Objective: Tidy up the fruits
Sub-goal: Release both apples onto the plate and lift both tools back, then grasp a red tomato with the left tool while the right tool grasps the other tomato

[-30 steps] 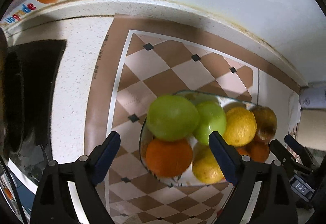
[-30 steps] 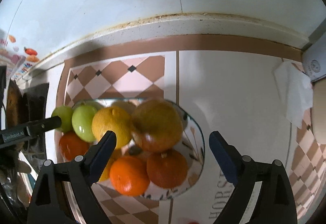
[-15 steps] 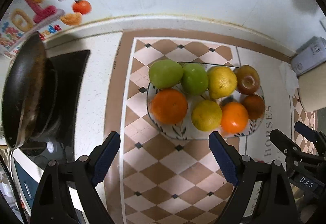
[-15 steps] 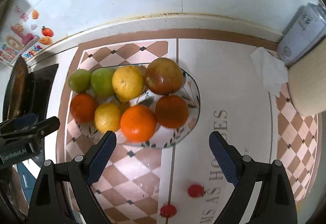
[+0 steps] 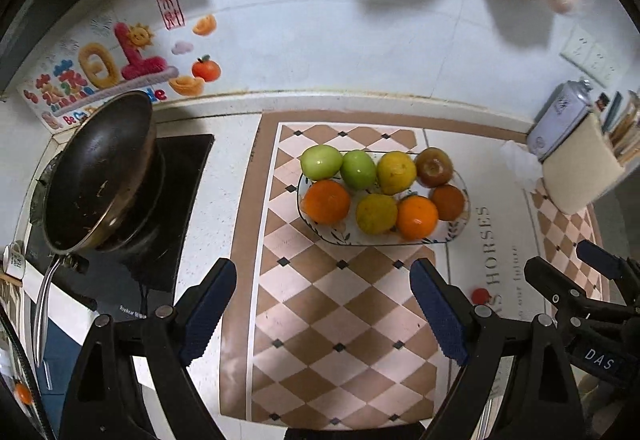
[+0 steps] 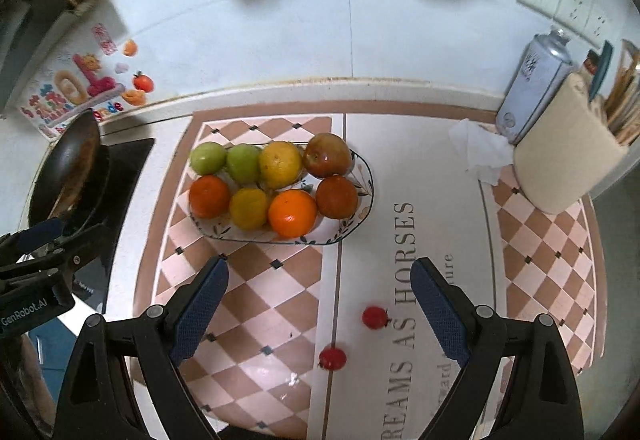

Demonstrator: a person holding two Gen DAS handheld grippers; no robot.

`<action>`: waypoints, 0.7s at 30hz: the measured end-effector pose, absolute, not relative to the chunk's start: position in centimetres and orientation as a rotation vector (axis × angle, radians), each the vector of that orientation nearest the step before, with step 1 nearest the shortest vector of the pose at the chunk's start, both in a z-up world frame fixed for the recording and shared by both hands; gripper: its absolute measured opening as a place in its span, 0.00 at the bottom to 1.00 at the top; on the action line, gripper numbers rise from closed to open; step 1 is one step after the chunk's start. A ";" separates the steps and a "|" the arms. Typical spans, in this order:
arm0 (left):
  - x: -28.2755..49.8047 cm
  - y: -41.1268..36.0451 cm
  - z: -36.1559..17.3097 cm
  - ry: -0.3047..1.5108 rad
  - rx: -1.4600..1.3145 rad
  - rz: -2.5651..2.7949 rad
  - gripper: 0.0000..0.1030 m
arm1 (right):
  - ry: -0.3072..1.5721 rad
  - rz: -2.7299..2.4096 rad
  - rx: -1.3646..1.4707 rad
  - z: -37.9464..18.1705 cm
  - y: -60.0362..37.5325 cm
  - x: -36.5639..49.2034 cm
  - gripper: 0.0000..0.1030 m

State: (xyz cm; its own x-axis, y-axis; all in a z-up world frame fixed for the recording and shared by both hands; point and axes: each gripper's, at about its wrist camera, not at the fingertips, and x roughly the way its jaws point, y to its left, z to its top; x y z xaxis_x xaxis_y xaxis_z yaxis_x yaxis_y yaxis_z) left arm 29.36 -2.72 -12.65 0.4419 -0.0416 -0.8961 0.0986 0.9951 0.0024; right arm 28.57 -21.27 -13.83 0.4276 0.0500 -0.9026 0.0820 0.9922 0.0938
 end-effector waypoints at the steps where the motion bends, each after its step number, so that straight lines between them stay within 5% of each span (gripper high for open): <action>1: 28.5 -2.7 -12.1 1.097 0.051 -0.092 0.86 | 1.116 -0.020 0.127 -13.2 -21.1 27.8 0.92; 21: 19.7 -2.8 -5.1 0.923 0.058 -0.151 0.86 | 0.916 -0.059 0.137 -3.4 -20.4 16.6 0.92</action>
